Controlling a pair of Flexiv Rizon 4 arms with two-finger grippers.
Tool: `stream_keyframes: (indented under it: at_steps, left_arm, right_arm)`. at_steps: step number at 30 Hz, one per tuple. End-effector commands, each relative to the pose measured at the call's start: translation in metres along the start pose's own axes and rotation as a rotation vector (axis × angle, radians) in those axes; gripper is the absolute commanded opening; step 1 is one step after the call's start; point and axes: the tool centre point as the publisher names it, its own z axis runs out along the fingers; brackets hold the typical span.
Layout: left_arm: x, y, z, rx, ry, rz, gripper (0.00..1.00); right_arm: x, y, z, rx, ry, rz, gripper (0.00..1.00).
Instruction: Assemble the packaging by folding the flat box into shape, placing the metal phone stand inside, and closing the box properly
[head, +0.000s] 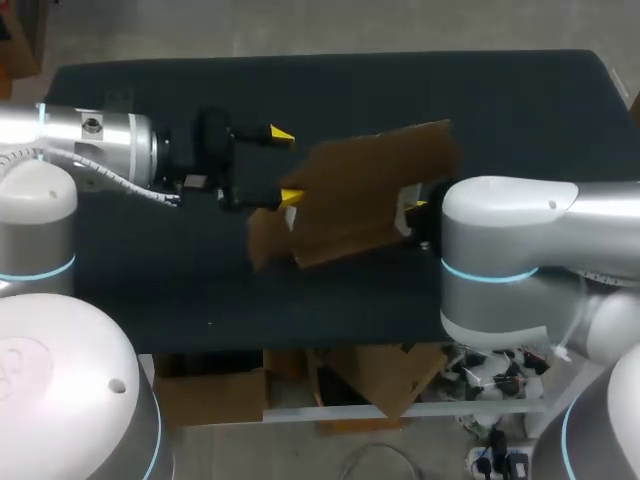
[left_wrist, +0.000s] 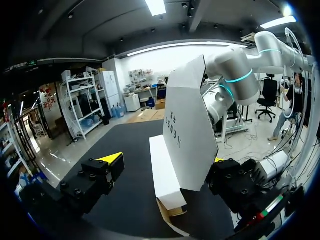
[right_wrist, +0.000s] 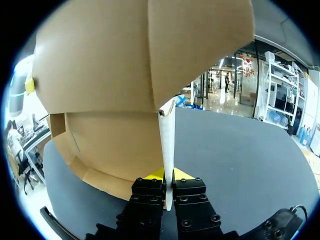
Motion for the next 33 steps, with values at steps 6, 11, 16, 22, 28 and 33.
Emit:
stream_keyframes:
  at_steps: [6,11,16,22,28,33]
  left_arm:
    - [0.006,-0.012,-0.025,-0.013,-0.029,0.052,1.0]
    - [0.007,-0.017,-0.032,-0.025,-0.026,0.083,1.0]
    - [0.006,-0.019,-0.04,-0.048,-0.019,0.092,1.0]
    - [0.007,-0.017,-0.054,-0.085,0.008,0.09,1.0]
    - [0.008,-0.013,-0.068,-0.129,0.021,0.08,1.0]
    - [0.009,-0.009,-0.077,-0.153,0.044,0.075,1.0]
  right_arm:
    - [-0.015,0.003,-0.013,-0.002,0.128,0.042,0.0]
    - [-0.02,0.003,-0.017,0.02,0.158,0.058,0.0]
    - [-0.025,0.004,-0.021,0.048,0.199,0.069,0.0]
    - [-0.031,0.008,-0.022,0.093,0.261,0.081,0.0]
    - [-0.035,0.012,-0.023,0.151,0.304,0.083,0.0]
    - [-0.034,0.015,-0.022,0.217,0.334,0.089,0.0]
